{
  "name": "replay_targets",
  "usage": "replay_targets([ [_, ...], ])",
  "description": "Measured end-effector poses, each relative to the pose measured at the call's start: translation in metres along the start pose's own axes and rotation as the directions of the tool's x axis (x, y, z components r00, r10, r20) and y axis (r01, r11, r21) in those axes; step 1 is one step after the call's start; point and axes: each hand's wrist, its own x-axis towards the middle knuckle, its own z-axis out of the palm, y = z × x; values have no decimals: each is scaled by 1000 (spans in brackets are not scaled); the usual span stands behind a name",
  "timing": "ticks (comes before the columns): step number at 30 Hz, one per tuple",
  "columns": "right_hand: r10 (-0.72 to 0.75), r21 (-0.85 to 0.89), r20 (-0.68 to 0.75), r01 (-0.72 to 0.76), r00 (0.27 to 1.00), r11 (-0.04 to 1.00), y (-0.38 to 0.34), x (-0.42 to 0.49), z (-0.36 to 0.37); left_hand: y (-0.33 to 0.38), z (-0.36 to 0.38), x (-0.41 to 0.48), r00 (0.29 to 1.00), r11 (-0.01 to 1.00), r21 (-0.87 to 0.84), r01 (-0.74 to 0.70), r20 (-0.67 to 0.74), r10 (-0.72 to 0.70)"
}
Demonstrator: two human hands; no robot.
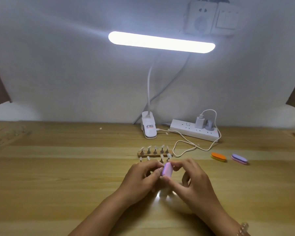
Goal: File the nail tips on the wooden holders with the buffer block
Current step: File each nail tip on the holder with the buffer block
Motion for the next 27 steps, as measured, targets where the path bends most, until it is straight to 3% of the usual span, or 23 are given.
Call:
replay_targets([
  [2,38,-31,-75,-41,996,999,3,1,-2,0,0,0,1000,1000,4,7,0,-7],
  [6,-99,-146,30,102,995,984,-3,-5,2,1,0,1,1000,1000,20,-15,16,15],
  [10,-14,-115,-64,7,998,993,0,-1,-2,0,-1,1,1000,1000,-11,-3,1,3],
  [14,-77,-201,31,81,997,976,-2,-6,2,1,-1,1,1000,1000,19,-12,10,12],
  [18,-31,-184,-50,21,998,983,-3,-3,1,2,-2,1,1000,1000,-2,-3,-8,3],
  [22,-61,-218,38,68,997,973,-5,-7,2,3,-1,1,1000,1000,22,-9,7,8],
  [25,-24,-172,-49,15,999,985,-2,-3,1,3,-1,0,1000,1000,-10,6,-4,-6],
  [27,-22,-178,-29,16,999,984,-1,-3,1,3,-1,0,1000,1000,-4,0,-1,0],
])
